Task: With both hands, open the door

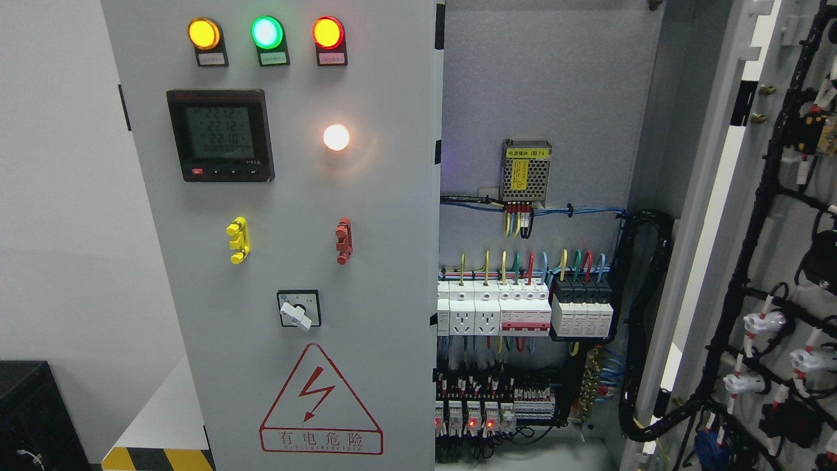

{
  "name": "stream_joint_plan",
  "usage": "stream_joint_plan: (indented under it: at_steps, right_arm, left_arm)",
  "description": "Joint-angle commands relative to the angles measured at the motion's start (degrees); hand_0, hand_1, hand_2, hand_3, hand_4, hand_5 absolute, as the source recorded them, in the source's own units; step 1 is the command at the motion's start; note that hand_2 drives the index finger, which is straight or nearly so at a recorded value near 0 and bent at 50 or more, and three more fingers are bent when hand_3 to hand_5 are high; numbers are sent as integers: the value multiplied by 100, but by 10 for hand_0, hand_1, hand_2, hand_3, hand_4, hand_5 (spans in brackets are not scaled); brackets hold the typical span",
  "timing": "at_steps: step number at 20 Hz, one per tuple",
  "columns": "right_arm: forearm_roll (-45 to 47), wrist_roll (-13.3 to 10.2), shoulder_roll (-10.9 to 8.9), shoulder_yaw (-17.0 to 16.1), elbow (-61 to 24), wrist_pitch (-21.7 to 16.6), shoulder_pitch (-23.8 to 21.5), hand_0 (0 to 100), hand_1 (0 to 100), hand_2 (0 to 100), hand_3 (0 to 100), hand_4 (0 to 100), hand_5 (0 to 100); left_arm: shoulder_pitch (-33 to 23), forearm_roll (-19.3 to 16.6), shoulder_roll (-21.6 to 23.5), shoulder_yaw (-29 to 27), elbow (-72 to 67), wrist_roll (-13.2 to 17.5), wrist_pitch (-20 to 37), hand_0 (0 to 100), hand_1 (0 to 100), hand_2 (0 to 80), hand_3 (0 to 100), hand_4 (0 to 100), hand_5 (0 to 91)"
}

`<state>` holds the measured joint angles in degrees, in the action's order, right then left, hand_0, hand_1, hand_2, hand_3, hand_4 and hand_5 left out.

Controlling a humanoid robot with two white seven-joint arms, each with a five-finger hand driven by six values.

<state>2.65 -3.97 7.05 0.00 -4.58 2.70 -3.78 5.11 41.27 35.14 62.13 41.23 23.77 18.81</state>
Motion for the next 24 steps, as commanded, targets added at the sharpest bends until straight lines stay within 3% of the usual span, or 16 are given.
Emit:
stream_joint_plan:
  at_steps: [1,2,4,7,9,12,17,20,24]
  right_arm:
    - [7,2,-1,114,1,2,0,0,0,0,0,0,0]
    - [-1,2,7,114,1,2,0,0,0,0,0,0,0]
    - [7,2,-1,105,1,-7,0,0,0,0,0,0,0]
    - [-1,2,7,114,1,2,0,0,0,0,0,0,0]
    - [7,2,-1,106,1,2,0,0,0,0,0,0,0]
    - [8,2,-1,105,-25,-7,0,0,0,0,0,0,0]
    - [16,2,-1,105,-551,-7,-44,0,0,0,0,0,0]
    - [16,2,-45,97,-1367,-7,-245,0,0,0,0,0,0]
    - [16,2,-72,88,-3062,-7,-895,0,0,0,0,0,0]
  left_arm:
    - [-362,-777,-2424,-2067,-5283,-66,334,0,0,0,0,0,0]
    - [-362,-1074,-2459,-2682,-5301,-66,325,0,0,0,0,0,0]
    - [-362,-2126,-2538,-3694,-5362,-266,325,0,0,0,0,0,0]
    - [-370,-3771,-2696,-4960,-5327,-1337,299,0,0,0,0,0,0]
    - [-370,-4406,-2880,-5708,-5301,-1638,37,0,0,0,0,0,0]
    - [-379,-4969,-3030,-6526,-5161,-1648,-824,0,0,0,0,0,0]
    - [-686,-6077,-3337,-7776,-4467,-1709,-1379,0,0,0,0,0,0]
    - [-722,-6175,-3487,-7970,-4281,-1780,-1924,0,0,0,0,0,0]
    - [-722,-6157,-3522,-8023,-4281,-1928,-1987,0,0,0,0,0,0]
